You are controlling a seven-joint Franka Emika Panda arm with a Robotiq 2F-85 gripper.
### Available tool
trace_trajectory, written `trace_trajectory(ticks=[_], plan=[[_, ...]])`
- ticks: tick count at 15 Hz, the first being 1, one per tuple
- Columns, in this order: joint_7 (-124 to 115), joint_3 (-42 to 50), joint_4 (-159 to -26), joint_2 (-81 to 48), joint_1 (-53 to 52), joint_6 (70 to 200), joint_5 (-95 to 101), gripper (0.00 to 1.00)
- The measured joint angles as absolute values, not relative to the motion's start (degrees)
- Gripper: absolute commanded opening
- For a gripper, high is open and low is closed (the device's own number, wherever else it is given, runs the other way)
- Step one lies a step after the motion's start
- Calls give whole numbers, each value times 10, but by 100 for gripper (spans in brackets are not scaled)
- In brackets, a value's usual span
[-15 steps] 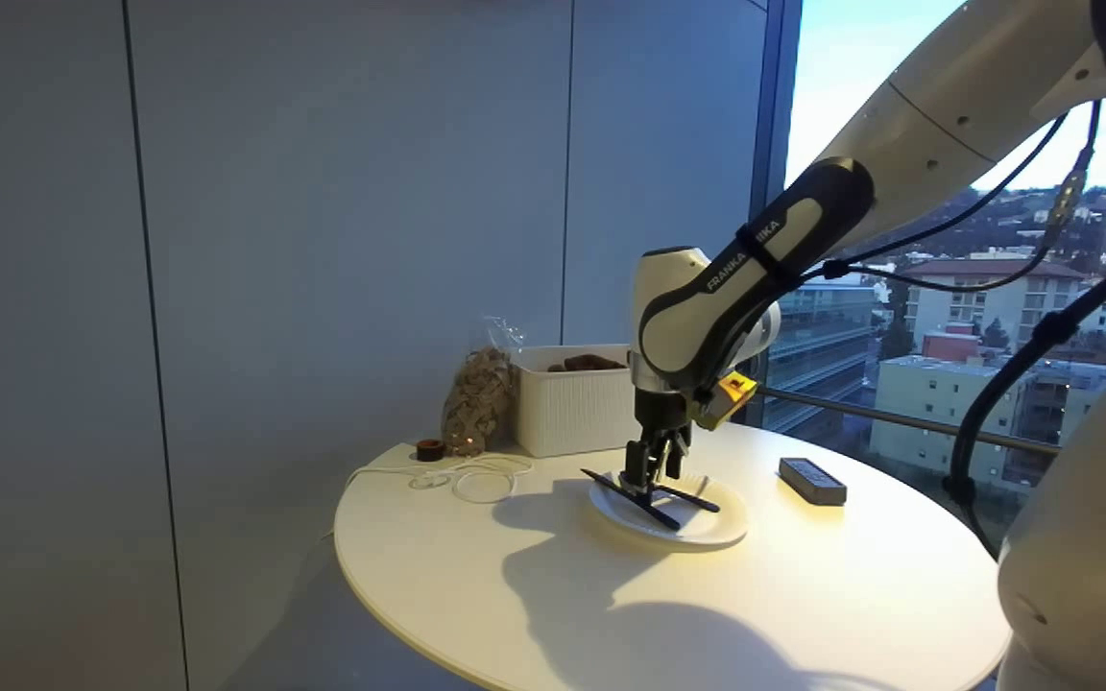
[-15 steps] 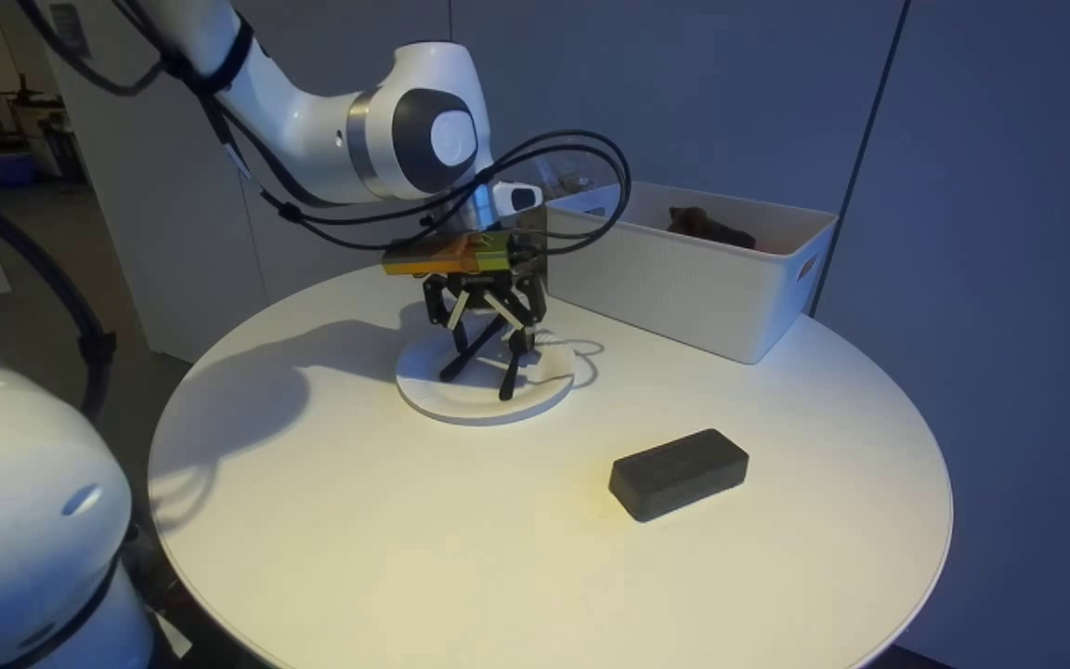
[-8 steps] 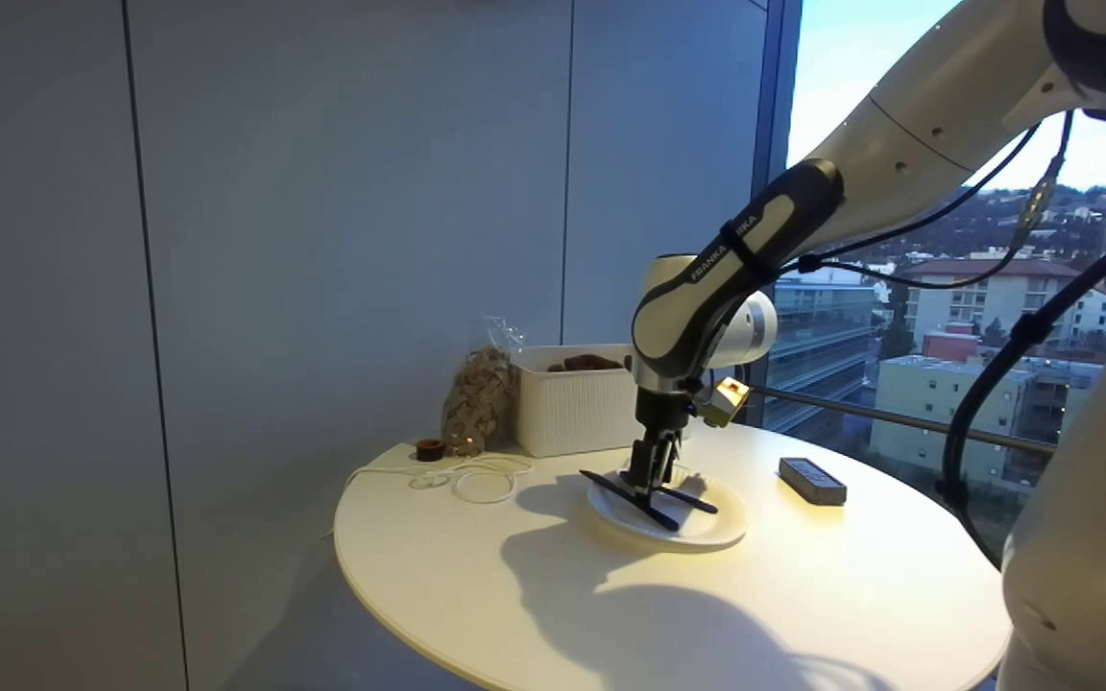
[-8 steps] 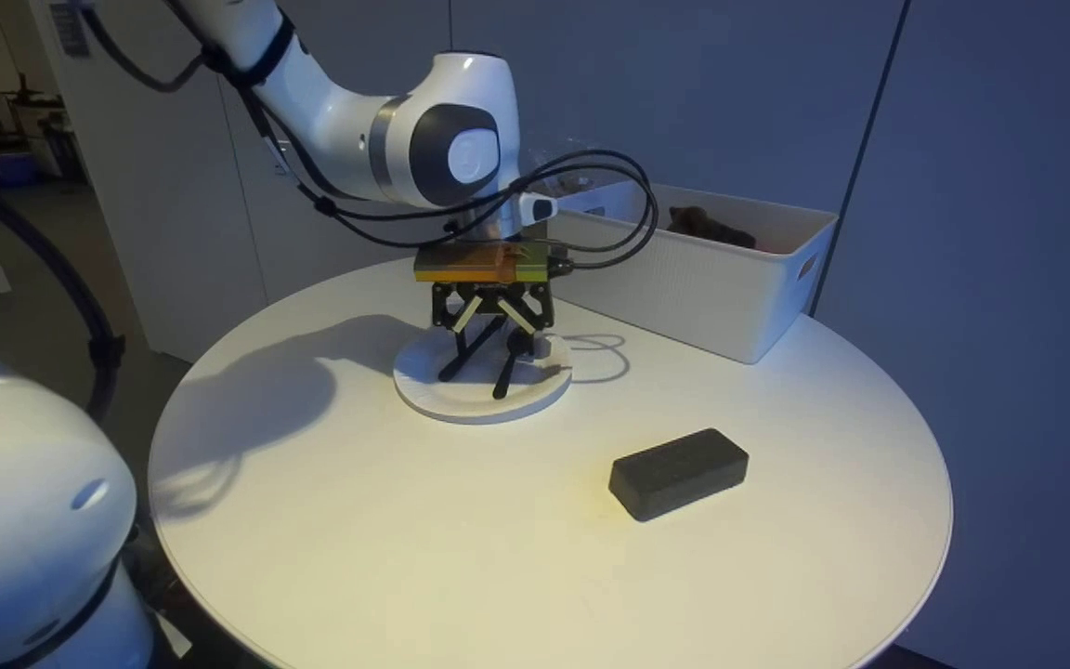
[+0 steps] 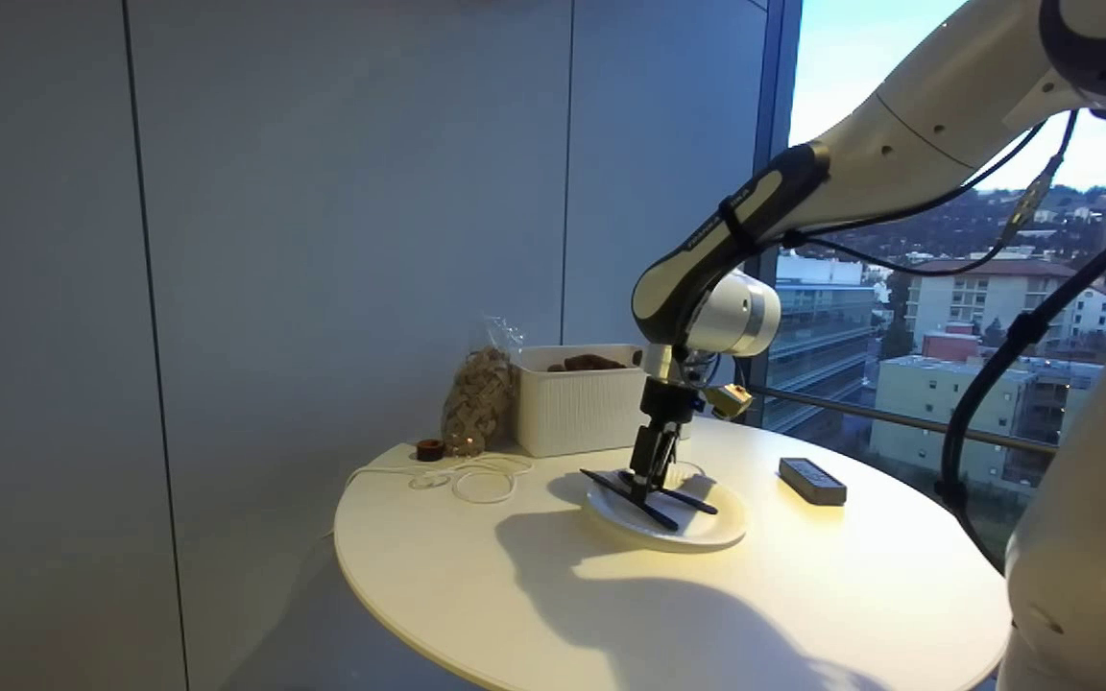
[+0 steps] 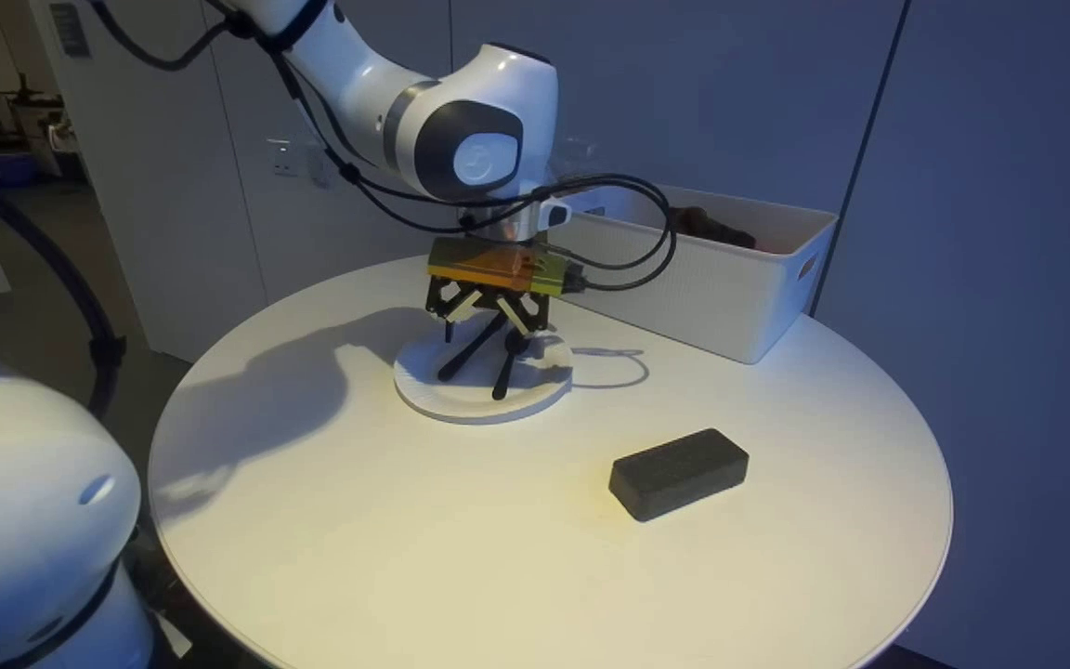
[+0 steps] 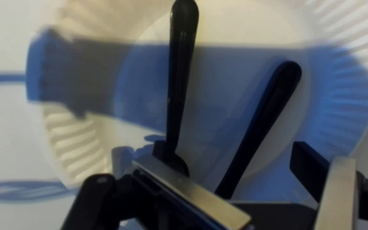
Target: Put the spoon on the right side of the table then put the knife on the left.
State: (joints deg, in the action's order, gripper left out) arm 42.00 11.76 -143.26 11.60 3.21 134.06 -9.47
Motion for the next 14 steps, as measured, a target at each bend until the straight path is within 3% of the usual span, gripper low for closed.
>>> trace_trajectory(ticks=[6,7,9,14], plan=[[421,132,-1422,108,43,1320,-106,100],[418,132,-1421,102,44,1320,-103,75],[416,130,-1419,86,44,1320,-102,68],[415,125,-1402,71,44,1311,-102,27]])
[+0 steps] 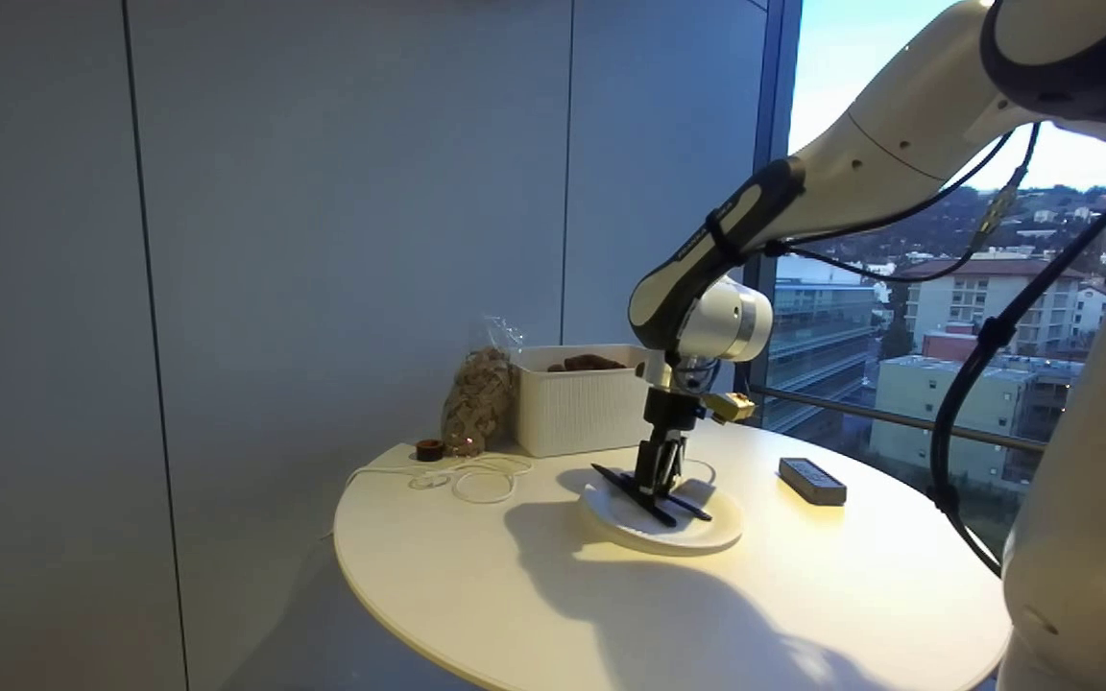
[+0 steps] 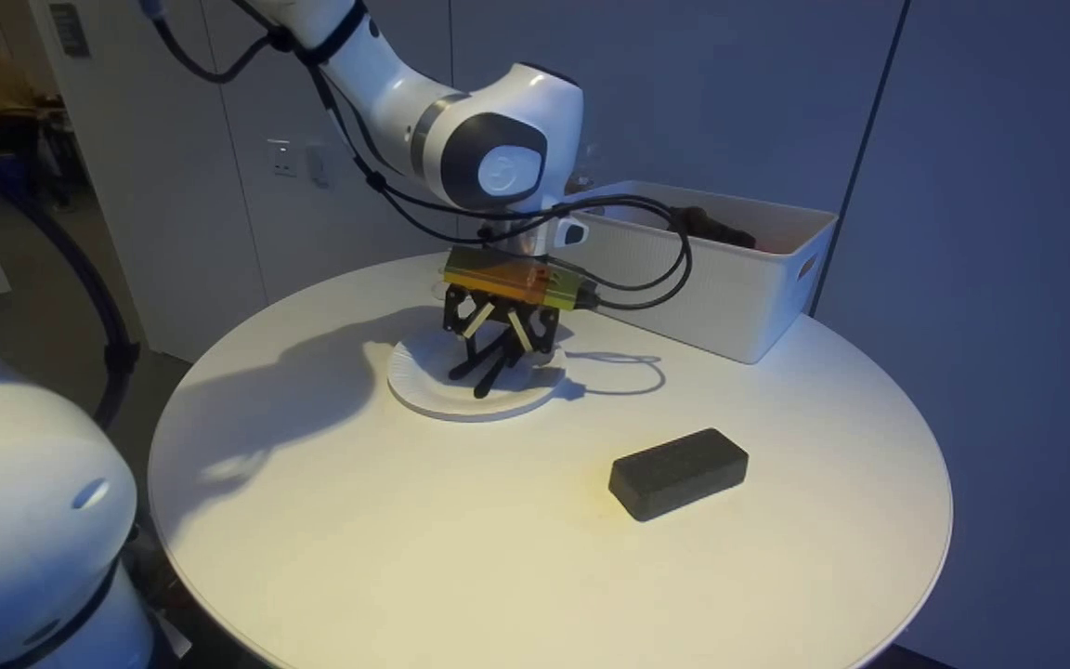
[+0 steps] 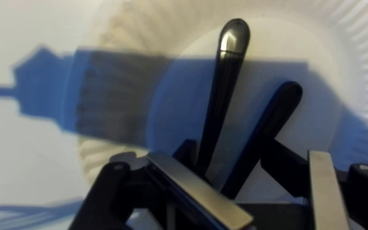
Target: Put the spoon on the right side of the table then put the knife on the left.
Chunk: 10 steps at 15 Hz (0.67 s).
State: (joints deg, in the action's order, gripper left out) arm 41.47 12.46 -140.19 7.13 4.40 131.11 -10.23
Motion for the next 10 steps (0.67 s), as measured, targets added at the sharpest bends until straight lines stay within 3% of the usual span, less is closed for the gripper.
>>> trace_trajectory(ticks=[3,7,10], plan=[[415,119,-1399,71,44,1303,-102,7],[414,115,-1398,71,44,1302,-102,0],[394,113,-1398,73,44,1302,-82,7]])
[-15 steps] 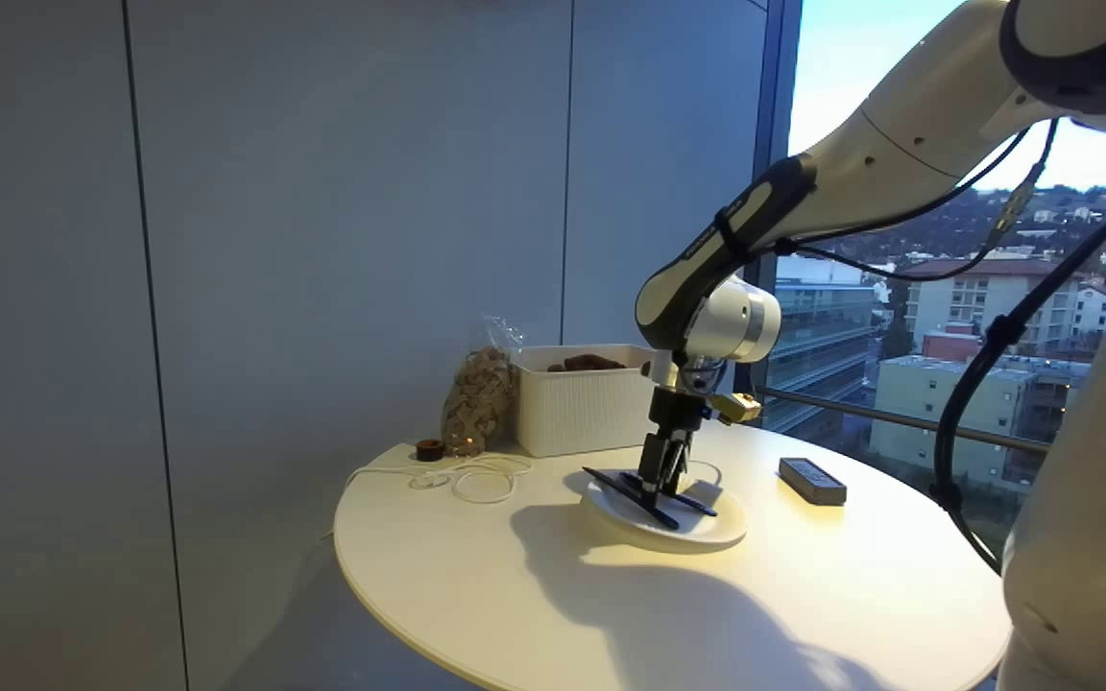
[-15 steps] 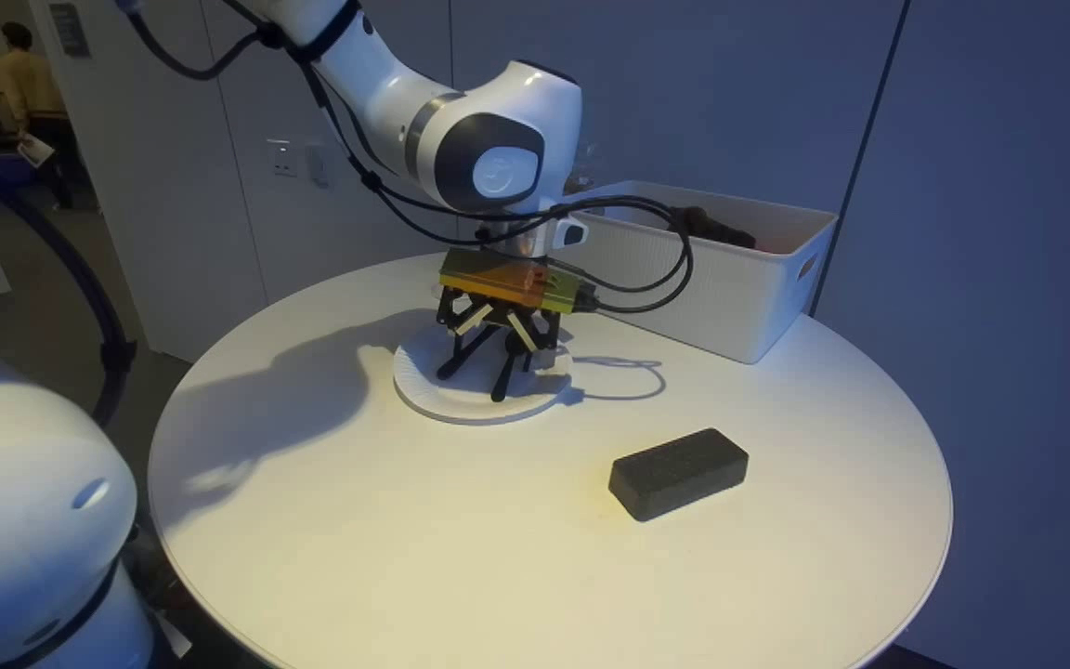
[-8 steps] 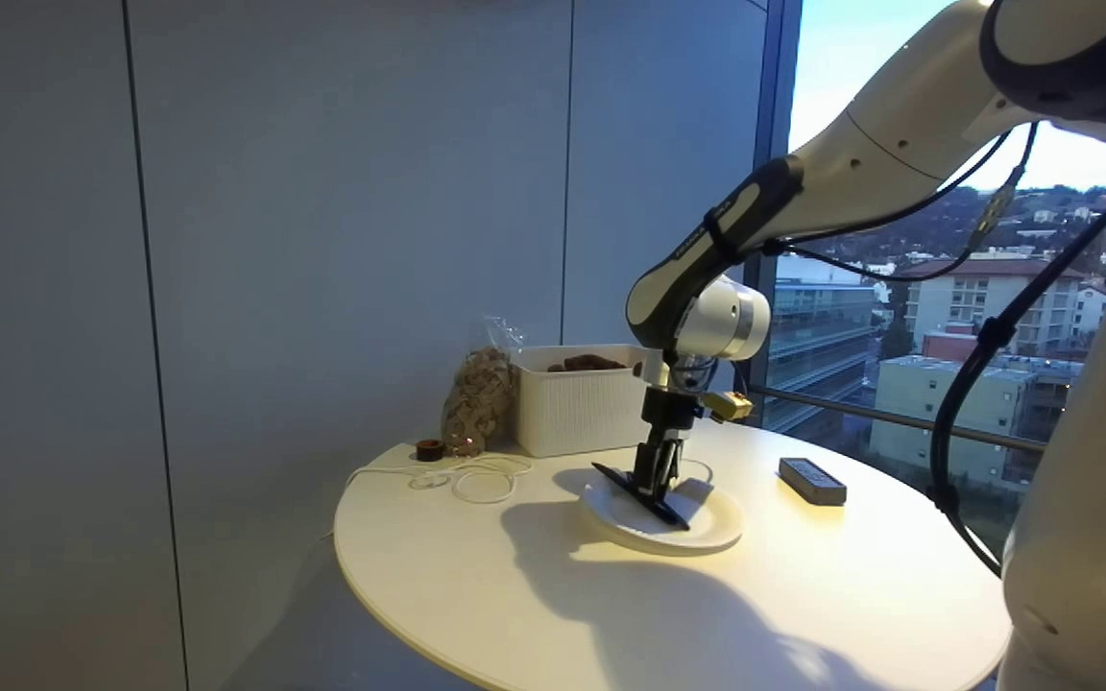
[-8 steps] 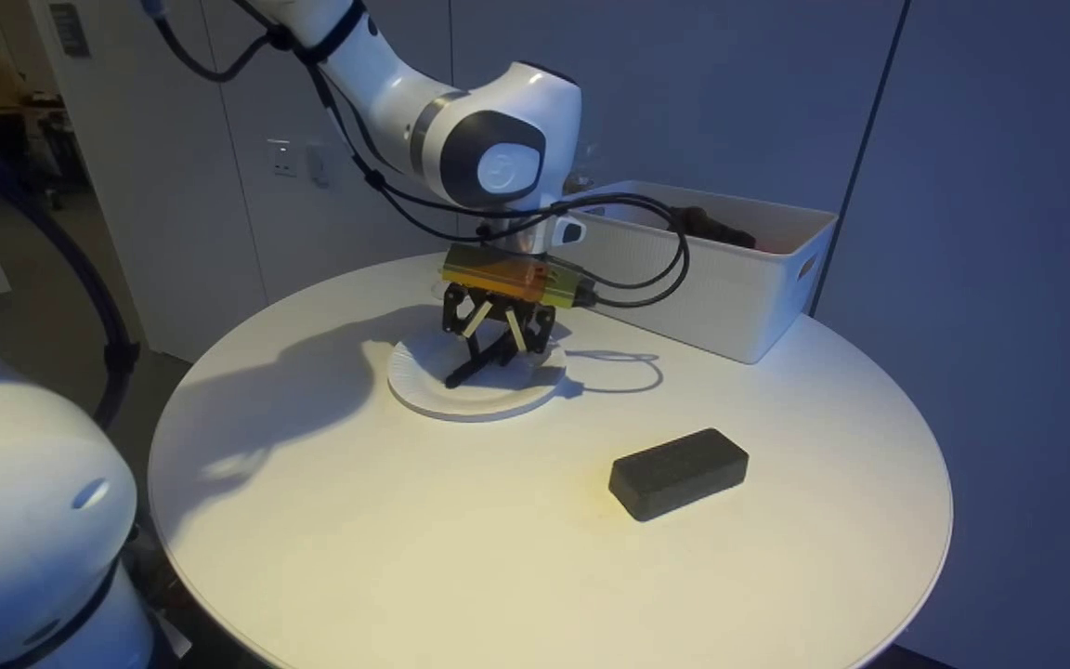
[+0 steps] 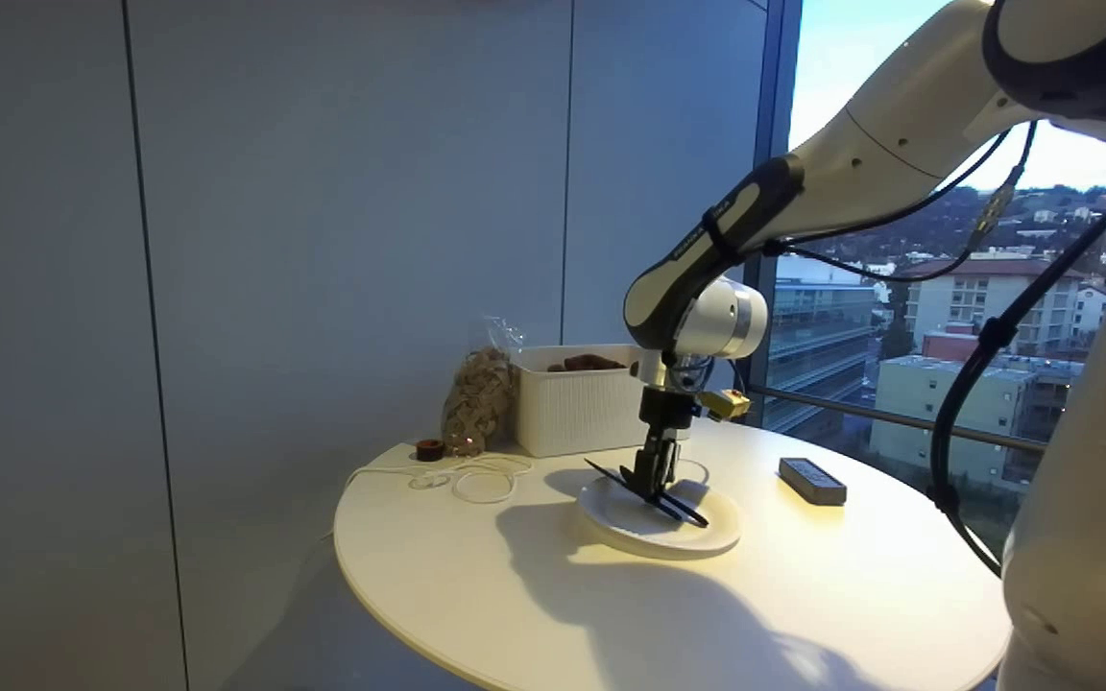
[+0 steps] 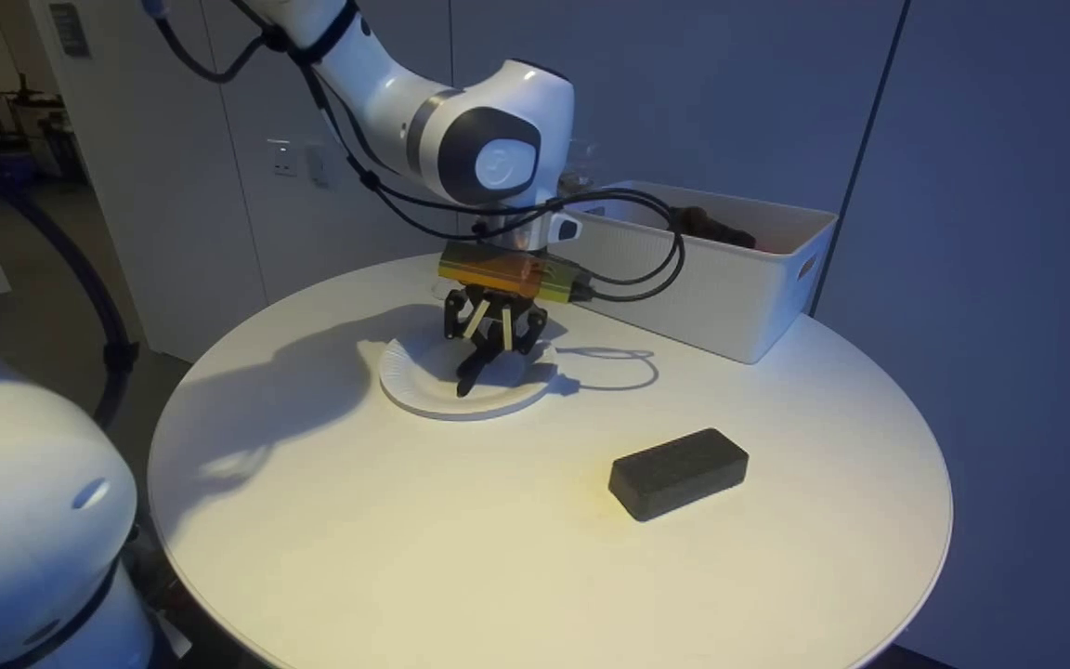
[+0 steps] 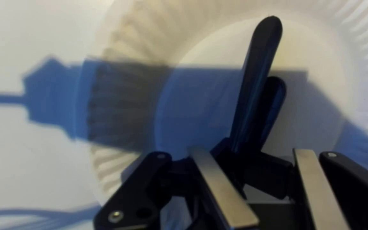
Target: Put the spoon on the right side of the table then put the knife on the left.
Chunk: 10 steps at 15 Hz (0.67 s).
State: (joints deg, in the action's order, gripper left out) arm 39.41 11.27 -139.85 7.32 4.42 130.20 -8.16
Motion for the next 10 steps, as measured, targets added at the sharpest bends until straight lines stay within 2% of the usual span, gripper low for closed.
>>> trace_trajectory(ticks=[10], plan=[[169,99,-1437,205,69,1302,66,5]])
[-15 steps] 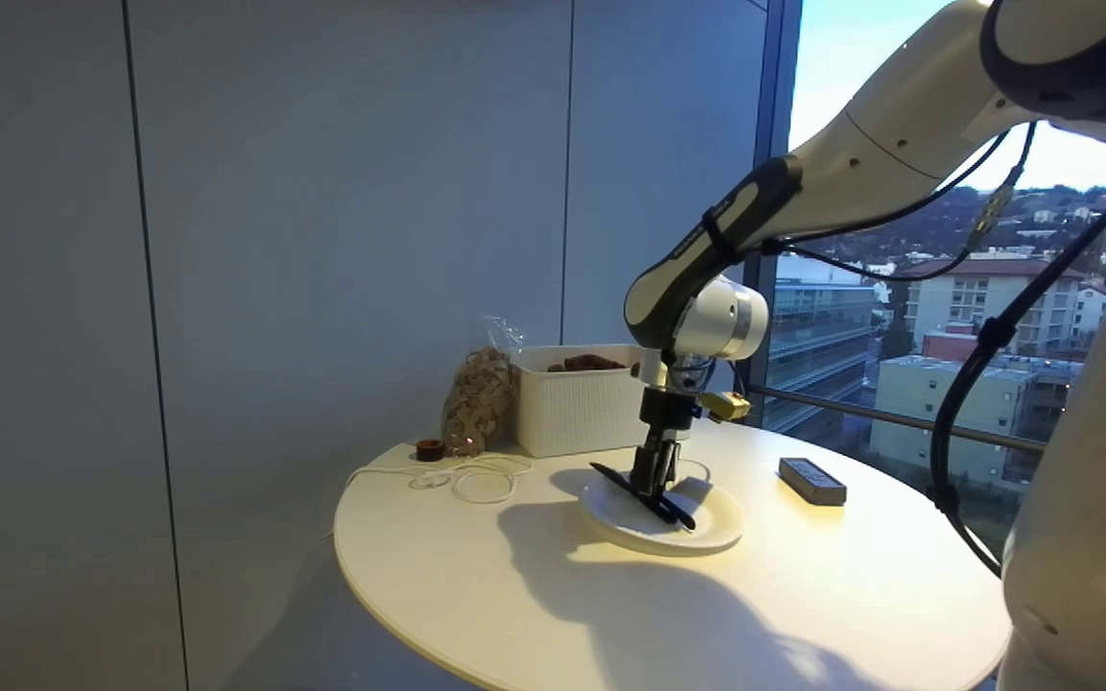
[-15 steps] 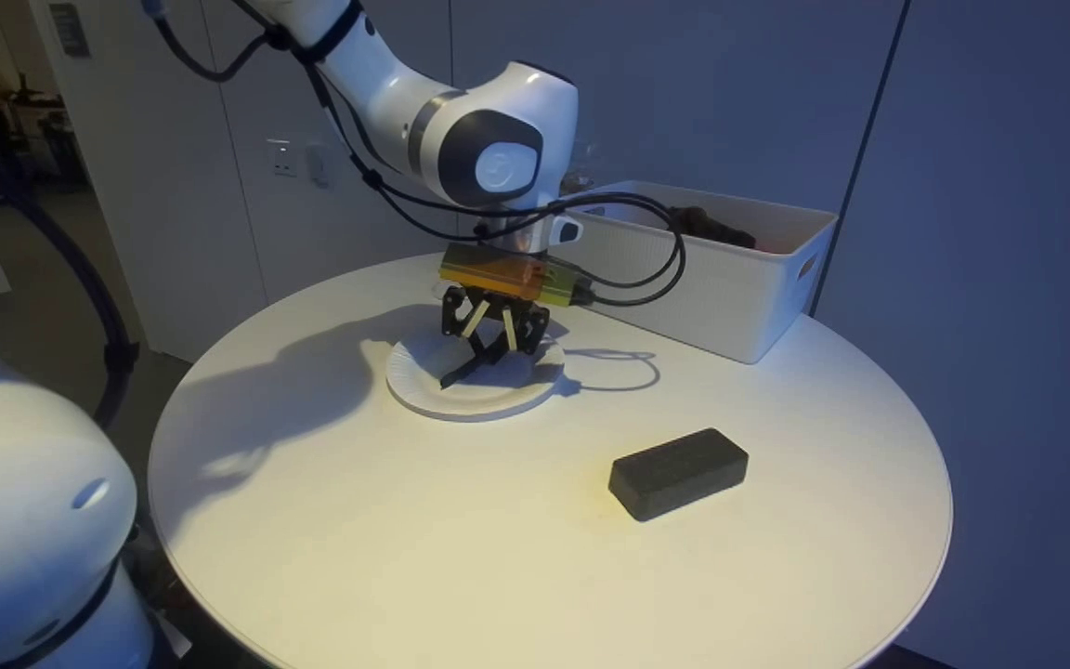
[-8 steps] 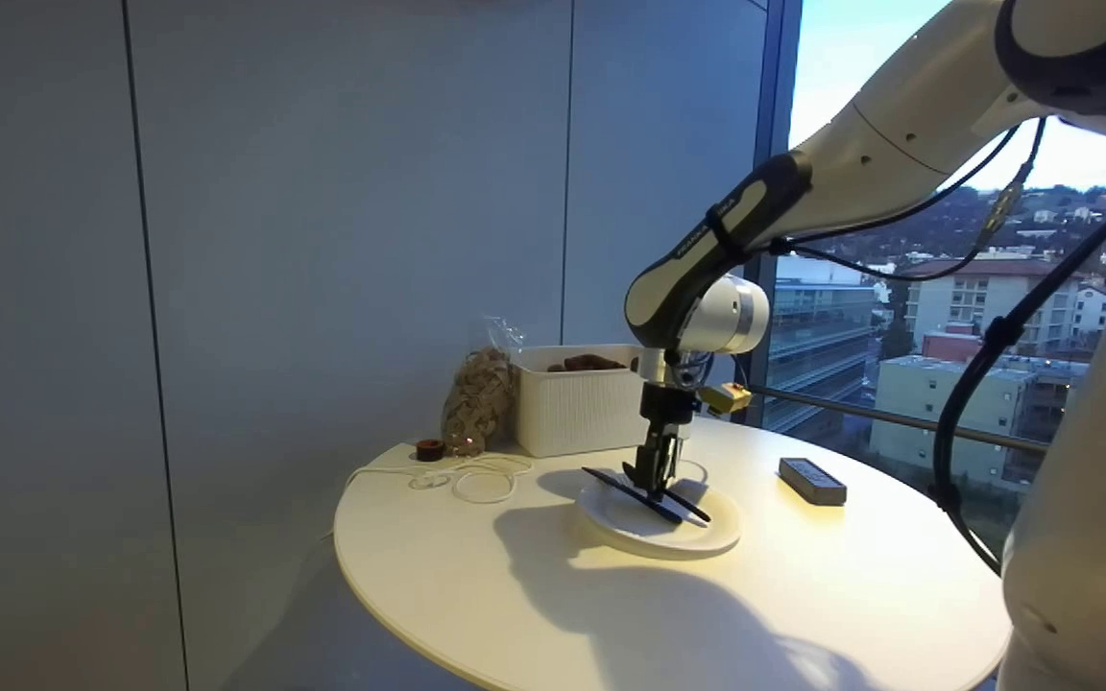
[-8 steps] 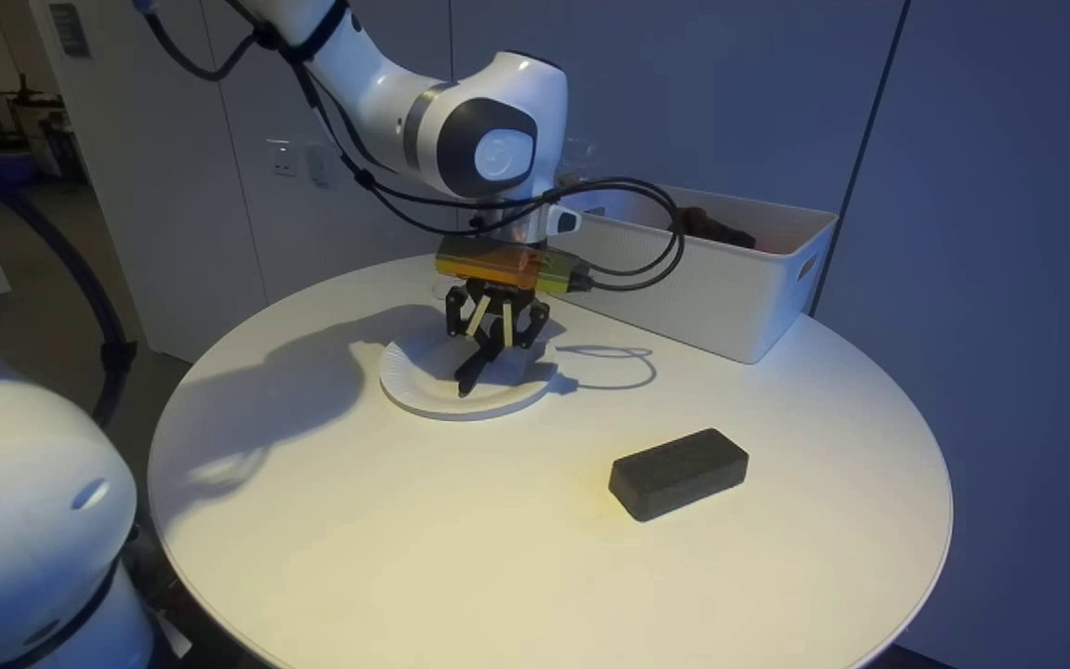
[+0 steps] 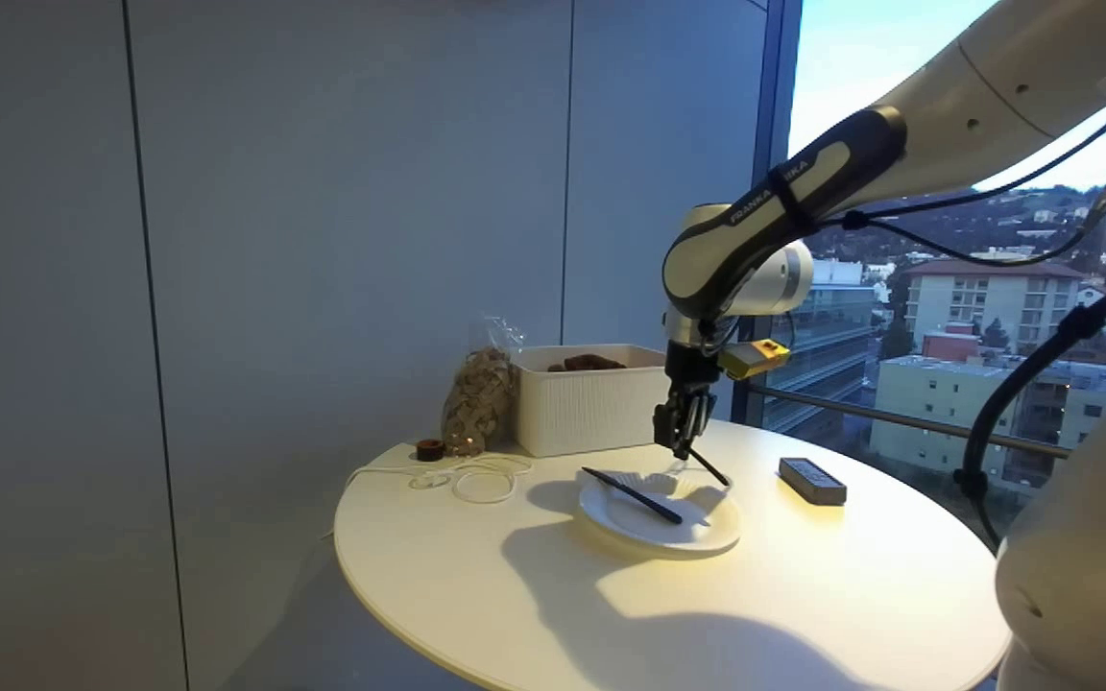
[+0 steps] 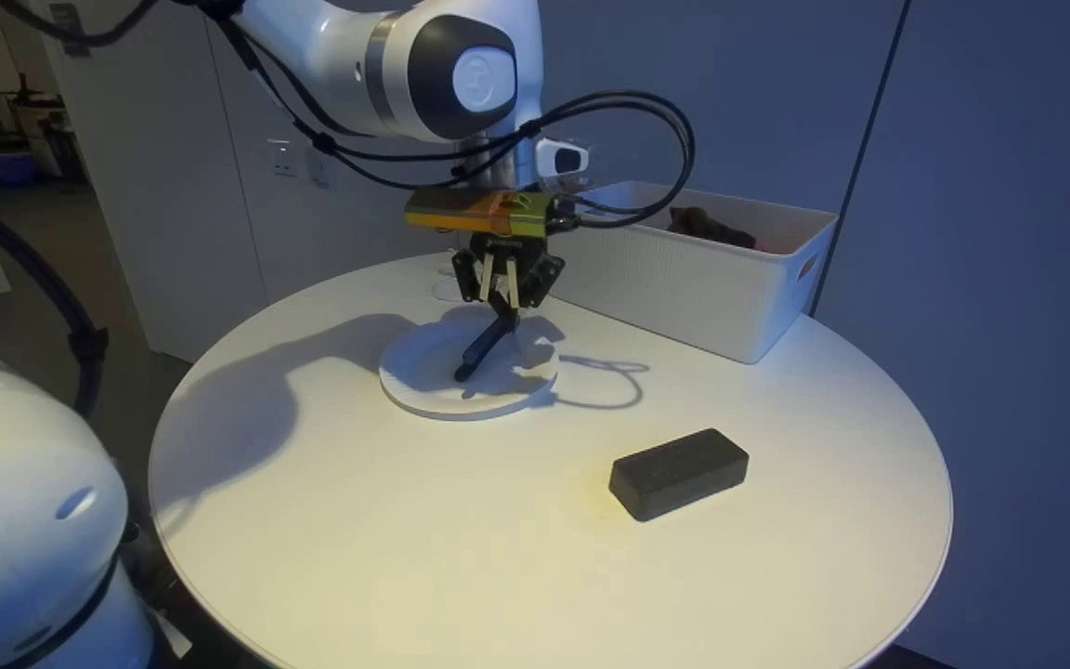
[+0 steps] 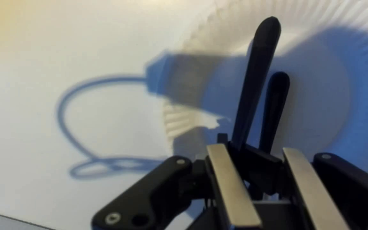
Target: Put the spoon on the right side of the table then put the knife on the left.
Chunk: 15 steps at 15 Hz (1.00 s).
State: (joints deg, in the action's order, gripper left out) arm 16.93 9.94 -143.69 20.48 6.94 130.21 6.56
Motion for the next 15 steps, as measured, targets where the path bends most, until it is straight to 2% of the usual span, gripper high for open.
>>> trace_trajectory(ticks=[7,9,12,13,15], plan=[[0,101,-1464,231,151,1309,119,5],[-49,101,-1469,221,172,1316,134,33],[-97,101,-1472,202,185,1321,143,49],[-107,101,-1472,197,186,1321,143,59],[-118,99,-1472,197,186,1321,144,72]])
